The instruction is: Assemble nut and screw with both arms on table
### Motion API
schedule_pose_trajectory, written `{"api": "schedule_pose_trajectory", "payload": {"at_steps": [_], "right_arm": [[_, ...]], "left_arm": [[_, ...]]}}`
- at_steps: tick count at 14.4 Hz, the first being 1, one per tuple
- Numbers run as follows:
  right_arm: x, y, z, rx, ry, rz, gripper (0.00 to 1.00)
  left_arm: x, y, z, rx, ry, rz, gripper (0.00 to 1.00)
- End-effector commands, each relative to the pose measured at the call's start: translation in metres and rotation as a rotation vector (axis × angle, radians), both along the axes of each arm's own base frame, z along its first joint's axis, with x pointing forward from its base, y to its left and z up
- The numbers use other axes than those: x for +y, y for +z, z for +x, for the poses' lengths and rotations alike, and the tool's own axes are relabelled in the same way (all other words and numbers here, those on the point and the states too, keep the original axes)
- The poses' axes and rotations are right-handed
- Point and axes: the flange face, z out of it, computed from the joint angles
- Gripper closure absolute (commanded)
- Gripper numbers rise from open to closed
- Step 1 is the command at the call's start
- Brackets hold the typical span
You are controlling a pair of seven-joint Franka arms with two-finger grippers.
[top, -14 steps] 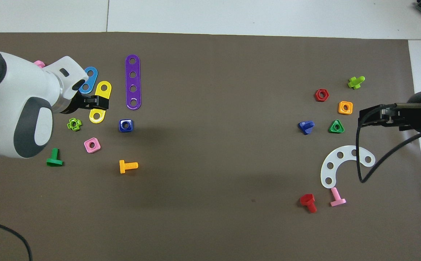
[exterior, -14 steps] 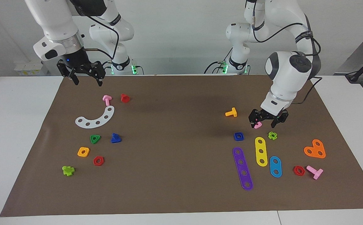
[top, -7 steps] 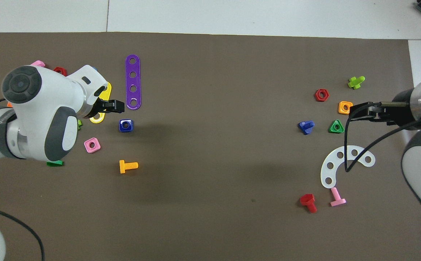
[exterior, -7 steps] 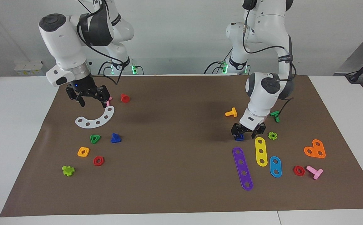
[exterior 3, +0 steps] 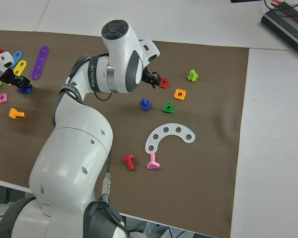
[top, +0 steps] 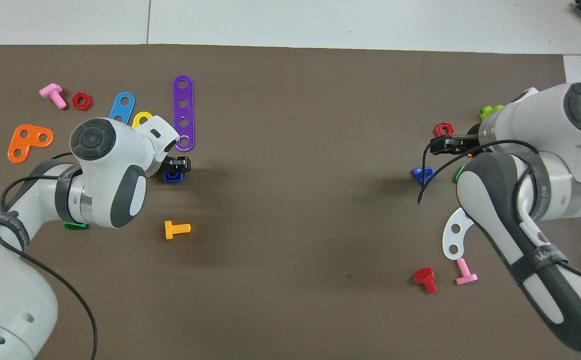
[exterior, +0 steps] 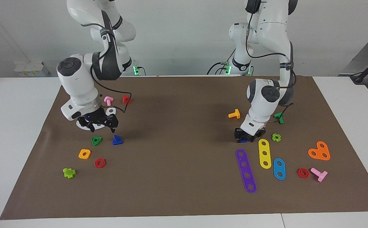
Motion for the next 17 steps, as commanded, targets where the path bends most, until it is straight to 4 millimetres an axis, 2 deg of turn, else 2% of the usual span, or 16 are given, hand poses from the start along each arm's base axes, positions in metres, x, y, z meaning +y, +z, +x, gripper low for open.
{"api": "schedule_pose_trajectory", "payload": {"at_steps": [1,2,3,4,5,9,11,12,13,15,16,17], "right_arm": [[0.002,-0.028,0.001,-0.006,0.041,0.011,0.1],[0.018,-0.034,-0.002,-0.008,0.064,0.011,0.1],[0.024,-0.045,-0.003,0.004,0.075,0.008,0.11],[0.023,-0.062,-0.008,0.009,0.077,0.007,0.12],[0.023,-0.071,-0.014,-0.009,0.082,0.007,0.13],[0.024,-0.085,-0.025,0.012,0.099,0.004,0.2],[0.021,-0.086,-0.03,0.023,0.118,0.002,0.25],[0.019,-0.088,-0.032,0.026,0.131,0.001,0.4],[0.019,-0.088,-0.032,0.026,0.145,0.0,0.54],[0.019,-0.087,-0.031,0.021,0.145,0.0,0.79],[0.019,-0.087,-0.031,0.023,0.148,0.0,1.0],[0.018,-0.086,-0.031,0.024,0.156,0.0,1.0]], "left_arm": [[-0.009,0.002,-0.016,0.015,0.044,-0.005,0.36],[-0.011,0.003,-0.016,0.015,0.04,-0.005,0.52],[-0.012,0.002,-0.017,0.021,0.038,-0.004,0.76],[-0.011,0.002,-0.018,0.033,0.039,0.0,0.93],[-0.01,0.002,-0.018,0.04,0.039,0.003,1.0],[-0.012,0.009,-0.01,0.022,0.033,0.003,1.0],[-0.016,0.03,0.007,-0.001,0.032,-0.005,1.0],[-0.019,0.043,0.018,-0.008,0.031,-0.008,1.0],[-0.026,0.046,0.027,-0.012,0.026,-0.012,1.0],[-0.04,0.06,0.035,-0.042,0.014,-0.028,1.0],[-0.051,0.062,0.036,-0.044,0.011,-0.046,1.0],[-0.055,0.07,0.041,-0.052,0.02,-0.067,1.0]]}}
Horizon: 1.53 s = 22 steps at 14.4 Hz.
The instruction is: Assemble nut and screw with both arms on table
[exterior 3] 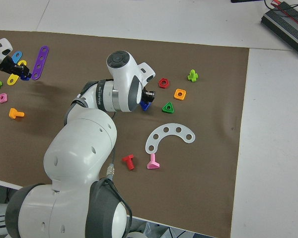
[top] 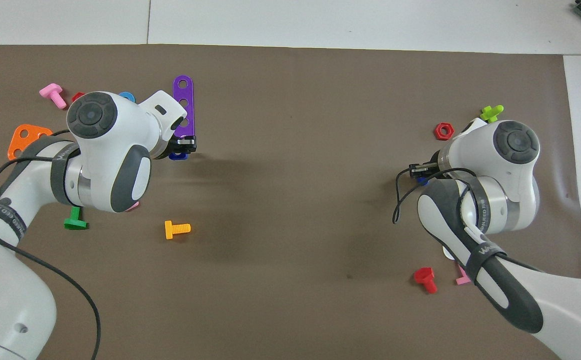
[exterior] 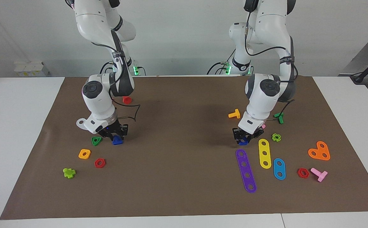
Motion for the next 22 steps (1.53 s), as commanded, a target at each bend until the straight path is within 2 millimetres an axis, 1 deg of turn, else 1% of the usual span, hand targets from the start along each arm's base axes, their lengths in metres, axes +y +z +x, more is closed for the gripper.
{"api": "schedule_pose_trajectory", "payload": {"at_steps": [1,2,3,4,5,6,8,9,10,11,12,13,14,16,17,18,19,20,21,22], "right_arm": [[-0.004,0.009,-0.005,-0.017,0.037,0.01,1.0],[0.0,0.016,-0.004,-0.023,0.029,0.011,1.0],[0.003,0.022,-0.002,-0.025,0.012,0.012,1.0],[0.01,0.025,-0.001,-0.02,-0.001,0.015,1.0],[0.027,0.029,0.0,-0.024,-0.006,0.017,1.0],[0.044,0.031,0.0,-0.03,-0.026,0.02,1.0],[0.076,0.039,0.006,-0.058,-0.057,0.031,1.0],[0.092,0.039,0.011,-0.069,-0.071,0.036,1.0],[0.113,0.036,0.016,-0.068,-0.074,0.029,1.0],[0.134,0.035,0.017,-0.074,-0.096,0.027,1.0],[0.154,0.035,0.014,-0.073,-0.139,0.032,1.0],[0.18,0.031,0.009,-0.07,-0.162,0.032,1.0],[0.2,0.026,0.008,-0.069,-0.188,0.031,1.0],[0.257,0.015,0.0,-0.065,-0.238,0.02,1.0],[0.276,0.015,-0.003,-0.065,-0.264,0.008,1.0],[0.282,0.018,-0.004,-0.065,-0.284,-0.001,1.0],[0.294,0.018,-0.012,-0.055,-0.282,-0.007,1.0],[0.313,0.017,-0.027,-0.044,-0.281,-0.016,1.0],[0.322,0.015,-0.035,-0.036,-0.295,-0.02,1.0],[0.325,0.013,-0.038,-0.038,-0.297,-0.019,1.0]], "left_arm": [[-0.024,0.007,0.014,0.005,0.003,-0.034,1.0],[-0.033,0.015,0.016,-0.003,-0.003,-0.044,1.0],[-0.036,0.022,0.019,-0.003,0.002,-0.057,1.0],[-0.044,0.023,0.022,0.002,-0.002,-0.063,1.0],[-0.052,0.03,0.024,-0.001,-0.011,-0.067,1.0],[-0.055,0.034,0.025,0.011,-0.011,-0.069,1.0],[-0.071,0.042,0.024,0.035,-0.039,-0.061,1.0],[-0.075,0.041,0.024,0.055,-0.046,-0.053,1.0],[-0.075,0.046,0.025,0.063,-0.047,-0.049,1.0],[-0.078,0.048,0.027,0.067,-0.05,-0.048,1.0],[-0.083,0.051,0.026,0.063,-0.055,-0.051,1.0],[-0.089,0.051,0.025,0.064,-0.049,-0.052,1.0],[-0.093,0.053,0.024,0.062,-0.043,-0.054,1.0],[-0.108,0.056,0.02,0.062,-0.043,-0.057,1.0],[-0.115,0.056,0.019,0.071,-0.042,-0.053,1.0],[-0.121,0.059,0.019,0.069,-0.037,-0.057,1.0],[-0.128,0.06,0.019,0.065,-0.036,-0.06,1.0],[-0.135,0.056,0.017,0.07,-0.034,-0.058,1.0],[-0.141,0.054,0.014,0.073,-0.033,-0.056,1.0],[-0.152,0.05,0.009,0.077,-0.049,-0.05,1.0]]}}
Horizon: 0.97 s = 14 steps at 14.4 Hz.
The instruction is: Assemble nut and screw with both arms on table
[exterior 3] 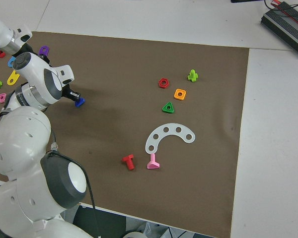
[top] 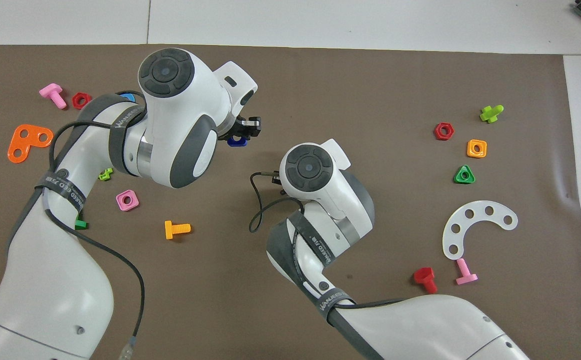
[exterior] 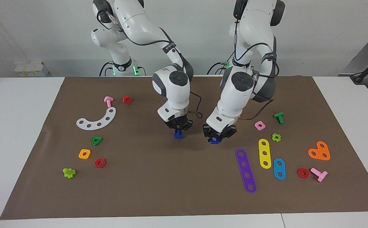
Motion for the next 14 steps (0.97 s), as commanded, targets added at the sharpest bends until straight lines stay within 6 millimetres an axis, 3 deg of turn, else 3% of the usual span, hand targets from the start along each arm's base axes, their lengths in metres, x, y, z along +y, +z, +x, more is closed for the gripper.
{"api": "schedule_pose_trajectory", "payload": {"at_steps": [1,5,6,7,10,14], "right_arm": [[0.007,-0.002,-0.002,-0.001,-0.023,-0.016,1.0],[0.008,-0.004,-0.005,0.013,-0.02,-0.023,1.0],[0.008,-0.002,-0.005,0.011,-0.02,-0.021,0.39],[0.008,0.003,-0.005,0.007,-0.019,-0.016,0.03],[-0.01,0.039,-0.005,-0.015,-0.031,0.004,0.02],[-0.062,0.093,-0.006,-0.043,-0.008,0.021,0.01]], "left_arm": [[-0.021,-0.007,-0.002,0.019,0.001,0.005,1.0],[-0.039,-0.012,-0.016,0.049,-0.025,0.023,1.0],[-0.039,-0.012,-0.017,0.056,-0.028,0.027,1.0],[-0.043,-0.012,-0.02,0.056,-0.032,0.027,1.0],[-0.052,-0.013,-0.026,0.061,-0.045,0.022,1.0],[-0.087,-0.024,-0.049,0.07,-0.062,0.03,1.0]]}}
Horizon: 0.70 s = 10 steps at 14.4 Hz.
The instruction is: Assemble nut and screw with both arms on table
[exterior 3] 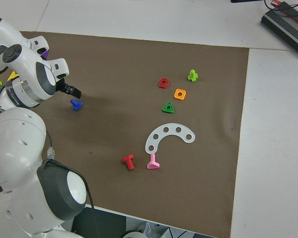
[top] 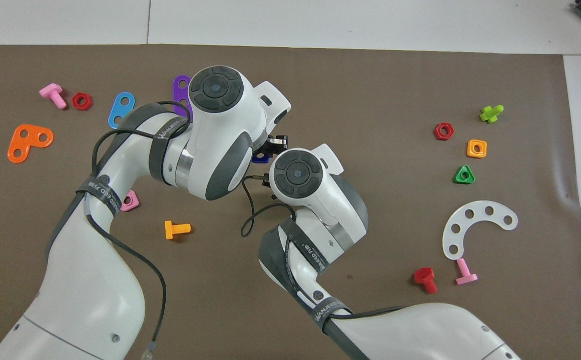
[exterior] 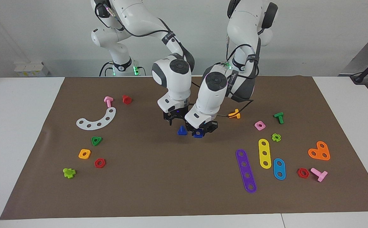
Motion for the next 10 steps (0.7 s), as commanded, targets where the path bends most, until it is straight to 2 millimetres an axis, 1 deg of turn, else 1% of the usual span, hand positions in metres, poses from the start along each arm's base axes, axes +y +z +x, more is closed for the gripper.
{"api": "schedule_pose_trajectory", "payload": {"at_steps": [1,2,3,5,7,8,9,10], "right_arm": [[-0.049,0.038,-0.01,0.002,0.027,-0.007,0.01],[-0.066,0.051,-0.01,0.016,0.028,-0.018,0.02],[-0.087,0.068,-0.008,0.015,0.009,-0.019,0.01],[-0.139,0.112,-0.001,-0.032,0.005,-0.005,0.01],[-0.194,0.139,-0.002,-0.015,0.027,-0.02,0.01],[-0.216,0.152,-0.003,-0.02,0.043,-0.01,0.01],[-0.239,0.16,-0.003,-0.013,0.056,0.001,0.01],[-0.257,0.169,-0.005,-0.01,0.073,0.0,0.01]], "left_arm": [[-0.026,-0.006,-0.014,0.015,0.005,0.003,1.0],[-0.035,-0.009,-0.02,0.016,0.008,0.004,1.0],[-0.04,-0.009,-0.024,0.018,0.004,0.005,1.0],[-0.051,-0.028,-0.043,0.049,-0.014,0.029,1.0],[-0.053,-0.036,-0.054,0.065,-0.02,0.048,1.0],[-0.058,-0.043,-0.065,0.08,-0.032,0.058,1.0],[-0.058,-0.047,-0.07,0.089,-0.029,0.065,1.0],[-0.059,-0.048,-0.075,0.094,-0.026,0.068,1.0]]}}
